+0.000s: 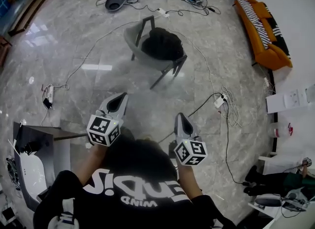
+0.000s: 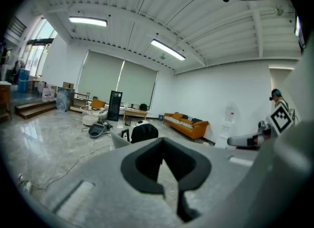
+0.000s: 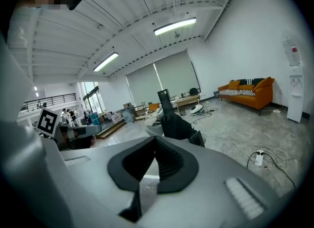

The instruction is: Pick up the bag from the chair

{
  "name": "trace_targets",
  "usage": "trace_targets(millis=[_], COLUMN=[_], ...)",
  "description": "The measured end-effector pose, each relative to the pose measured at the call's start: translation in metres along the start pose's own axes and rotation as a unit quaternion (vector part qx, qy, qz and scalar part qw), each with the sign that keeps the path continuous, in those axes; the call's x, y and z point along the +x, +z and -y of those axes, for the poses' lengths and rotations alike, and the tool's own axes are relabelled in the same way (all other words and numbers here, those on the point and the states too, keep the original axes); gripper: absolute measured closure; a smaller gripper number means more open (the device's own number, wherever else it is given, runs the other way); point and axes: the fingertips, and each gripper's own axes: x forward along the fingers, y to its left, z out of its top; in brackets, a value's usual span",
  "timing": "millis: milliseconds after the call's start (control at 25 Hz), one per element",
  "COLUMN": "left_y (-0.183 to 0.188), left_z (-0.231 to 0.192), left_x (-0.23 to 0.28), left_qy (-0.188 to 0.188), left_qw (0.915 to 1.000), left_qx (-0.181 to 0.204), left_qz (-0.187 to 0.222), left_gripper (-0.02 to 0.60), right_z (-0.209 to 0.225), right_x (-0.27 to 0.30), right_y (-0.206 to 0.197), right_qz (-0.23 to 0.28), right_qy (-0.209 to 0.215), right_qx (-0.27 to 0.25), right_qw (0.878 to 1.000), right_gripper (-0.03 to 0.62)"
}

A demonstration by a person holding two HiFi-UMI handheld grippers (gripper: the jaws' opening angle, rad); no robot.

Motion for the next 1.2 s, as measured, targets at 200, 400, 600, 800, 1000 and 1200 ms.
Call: trace_targets(millis=[200, 400, 600, 800, 1000, 1200], left_y=[-0.009, -0.009, -0.003, 0.001, 0.011, 0.037], left_z=[0.014, 0.020, 0.014, 0.000, -0.028, -0.064], left_x=[-0.004, 0.006, 0.028, 0.062, 0.106, 0.168], left_qy=[0.017, 0.016, 0.011, 0.006, -0.002, -0.011], left_qw=[0.9998, 0.9998, 0.9999, 0.9999, 0.9999, 0.9998], left_qx=[-0.011, -0.009, -0.012, -0.013, -0.015, -0.009], left_qz=[0.007, 0.010, 0.007, 0.000, -0.007, -0.010], left_gripper=[0.580, 0.580, 0.580, 0.580, 0.580, 0.580], right_z=[0.016, 0.026, 0.033, 0.047, 0.055, 0.070], right_x=[-0.007, 0.003, 0.022, 0.054, 0.100, 0.156], right_y=[-0.010, -0.004, 0.006, 0.018, 0.032, 0.054], right_qz=[-0.011, -0.008, -0.013, -0.017, -0.021, -0.027], right_qy=[0.012, 0.021, 0.032, 0.031, 0.032, 0.033], right_qx=[0.003, -0.001, -0.005, -0.005, 0.002, 0.016], right_qw=[1.000, 1.000, 0.999, 0.999, 0.999, 0.999], right_gripper=[0.594, 0.594, 0.594, 0.594, 0.594, 0.594])
